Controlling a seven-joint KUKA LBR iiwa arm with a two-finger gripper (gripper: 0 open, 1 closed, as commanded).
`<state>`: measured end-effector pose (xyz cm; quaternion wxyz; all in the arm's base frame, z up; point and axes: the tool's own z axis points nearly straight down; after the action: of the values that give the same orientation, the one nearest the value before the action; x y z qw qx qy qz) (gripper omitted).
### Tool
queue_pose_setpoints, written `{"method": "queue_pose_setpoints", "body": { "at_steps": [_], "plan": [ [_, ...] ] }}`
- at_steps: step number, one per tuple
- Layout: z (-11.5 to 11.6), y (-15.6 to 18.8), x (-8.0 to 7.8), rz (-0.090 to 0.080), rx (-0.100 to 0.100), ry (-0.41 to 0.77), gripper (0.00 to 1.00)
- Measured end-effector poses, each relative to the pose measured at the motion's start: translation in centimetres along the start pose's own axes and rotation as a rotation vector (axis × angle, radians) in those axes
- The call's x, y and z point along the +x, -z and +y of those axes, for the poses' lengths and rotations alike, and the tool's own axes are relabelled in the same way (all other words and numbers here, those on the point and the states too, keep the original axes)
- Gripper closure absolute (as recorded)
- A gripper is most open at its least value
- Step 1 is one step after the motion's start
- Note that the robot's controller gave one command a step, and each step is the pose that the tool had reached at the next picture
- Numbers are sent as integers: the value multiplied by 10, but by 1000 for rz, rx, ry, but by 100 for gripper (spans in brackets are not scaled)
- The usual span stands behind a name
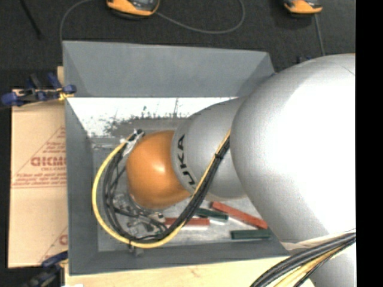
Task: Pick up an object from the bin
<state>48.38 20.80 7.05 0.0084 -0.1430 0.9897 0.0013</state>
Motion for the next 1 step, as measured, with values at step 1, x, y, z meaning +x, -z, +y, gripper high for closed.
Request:
{"method": "queue_pose_setpoints", "body": {
  "at_steps": [1],
  "plan": [
    [-32,108,-42,8,1,17,0]
  ]
}}
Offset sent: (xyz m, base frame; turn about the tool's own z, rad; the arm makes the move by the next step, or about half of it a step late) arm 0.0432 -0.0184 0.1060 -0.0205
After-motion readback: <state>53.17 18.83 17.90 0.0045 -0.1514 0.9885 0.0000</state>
